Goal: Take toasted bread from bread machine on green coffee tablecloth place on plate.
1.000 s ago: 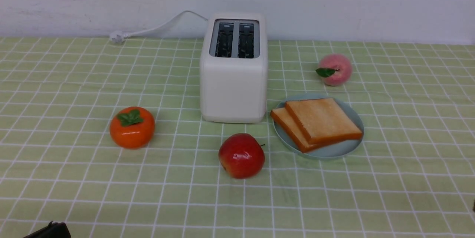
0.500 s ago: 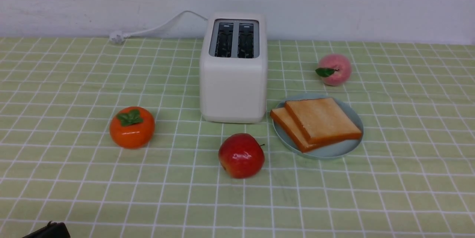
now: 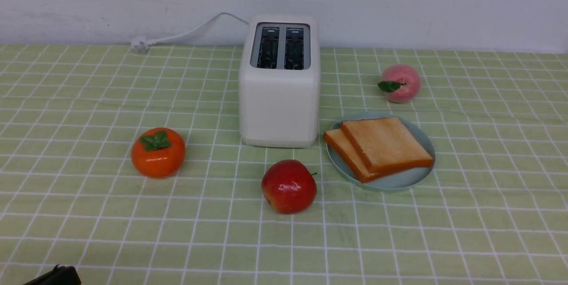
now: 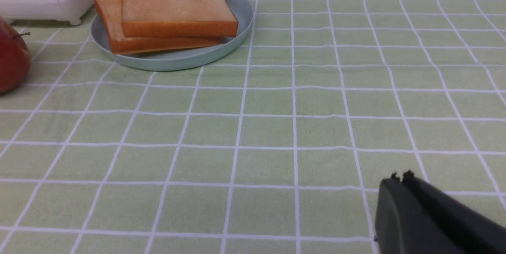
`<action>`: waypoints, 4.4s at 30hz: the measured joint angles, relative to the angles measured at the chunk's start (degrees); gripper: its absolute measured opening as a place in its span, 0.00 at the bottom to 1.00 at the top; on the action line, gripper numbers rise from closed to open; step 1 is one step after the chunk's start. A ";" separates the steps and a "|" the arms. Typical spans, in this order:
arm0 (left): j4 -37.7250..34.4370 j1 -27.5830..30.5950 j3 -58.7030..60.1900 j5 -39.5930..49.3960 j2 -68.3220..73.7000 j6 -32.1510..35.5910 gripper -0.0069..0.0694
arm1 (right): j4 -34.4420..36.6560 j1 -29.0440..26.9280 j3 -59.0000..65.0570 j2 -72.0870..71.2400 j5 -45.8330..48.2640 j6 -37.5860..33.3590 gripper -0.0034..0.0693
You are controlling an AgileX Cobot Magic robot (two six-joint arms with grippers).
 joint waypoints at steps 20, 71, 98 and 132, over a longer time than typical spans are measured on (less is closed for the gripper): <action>0.00 0.00 0.00 0.19 0.00 0.00 0.16 | -0.08 0.00 0.00 0.00 0.04 0.17 0.02; -69.16 46.56 5.08 0.36 -13.99 77.92 0.07 | -0.13 0.00 -0.07 0.00 0.27 0.41 0.07; -69.10 46.56 5.08 0.31 -13.99 77.87 0.08 | -0.08 0.00 -0.07 0.00 0.27 0.41 0.10; -69.10 46.56 5.08 0.31 -13.99 77.87 0.10 | -0.08 0.00 -0.07 0.00 0.27 0.41 0.18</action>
